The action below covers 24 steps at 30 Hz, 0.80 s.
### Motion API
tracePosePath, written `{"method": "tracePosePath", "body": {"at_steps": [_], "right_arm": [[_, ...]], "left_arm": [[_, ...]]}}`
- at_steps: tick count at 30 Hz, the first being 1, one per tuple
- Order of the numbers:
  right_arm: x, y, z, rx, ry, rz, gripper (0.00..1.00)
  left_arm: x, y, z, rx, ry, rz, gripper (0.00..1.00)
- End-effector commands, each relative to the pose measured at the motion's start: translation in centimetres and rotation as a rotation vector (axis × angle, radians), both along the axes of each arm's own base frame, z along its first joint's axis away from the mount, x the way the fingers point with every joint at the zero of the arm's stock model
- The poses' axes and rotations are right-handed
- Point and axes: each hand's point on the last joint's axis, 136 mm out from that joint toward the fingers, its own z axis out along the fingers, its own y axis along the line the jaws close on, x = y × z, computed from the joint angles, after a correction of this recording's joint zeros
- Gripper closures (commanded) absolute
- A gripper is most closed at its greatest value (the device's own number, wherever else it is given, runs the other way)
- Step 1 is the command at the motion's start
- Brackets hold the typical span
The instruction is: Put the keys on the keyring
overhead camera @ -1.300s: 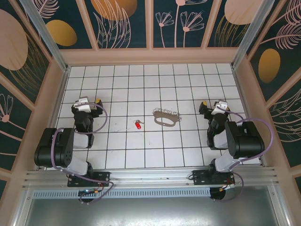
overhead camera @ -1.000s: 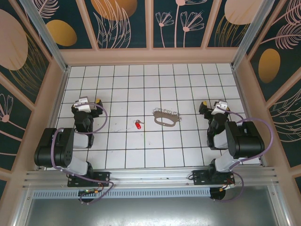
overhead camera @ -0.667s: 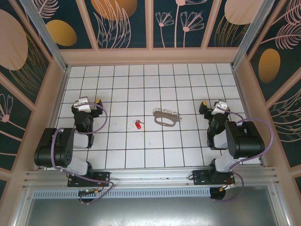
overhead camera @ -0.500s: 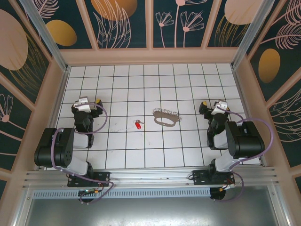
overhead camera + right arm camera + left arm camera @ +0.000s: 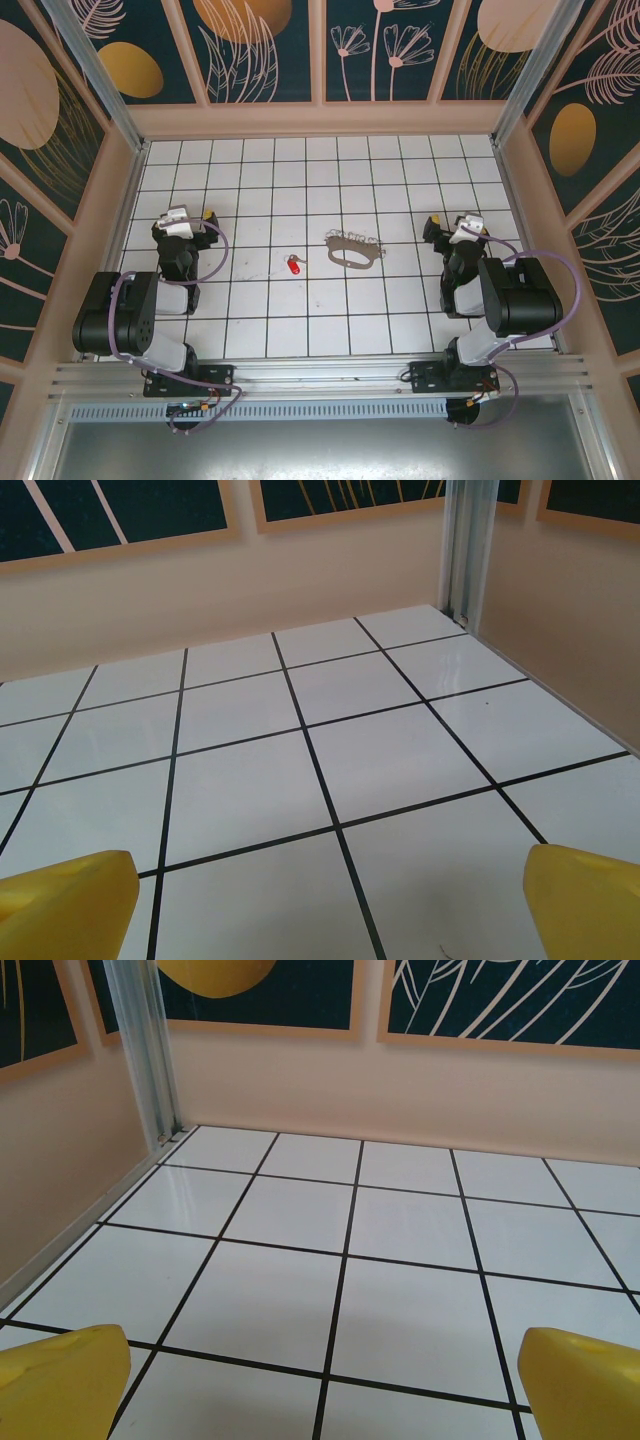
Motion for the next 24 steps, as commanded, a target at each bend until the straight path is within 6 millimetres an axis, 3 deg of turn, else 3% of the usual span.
{"method": "tracePosePath", "body": {"at_steps": [1, 5, 11, 17, 19, 24], "right_arm": [[0.4, -0.5, 1.6, 0.022, -0.057, -0.025, 0.01], [0.1, -0.7, 1.8, 0.024, -0.068, -0.04, 0.01], [-2.1, -0.3, 3.4, 0.012, -0.161, -0.019, 0.01], [-2.2, 1.5, 5.2, -0.114, -0.153, -0.06, 0.01], [-1.3, 3.1, 6.0, -0.154, -0.115, -0.009, 0.01], [0.2, 3.8, 6.2, -0.022, 0.051, -0.018, 0.01]], "left_arm": [[-0.1, -0.2, 0.4, -0.002, -0.025, -0.014, 0.01], [0.1, -0.5, 0.6, 0.001, -0.021, -0.035, 0.01], [1.1, -0.4, 1.3, -0.001, 0.047, -0.026, 0.01], [-0.2, -0.7, 2.2, -0.048, 0.041, -0.034, 0.01], [-0.5, -1.7, 3.0, -0.09, 0.028, -0.087, 0.01], [-0.8, -5.6, 6.2, -0.047, 0.018, -0.223, 0.01]]}}
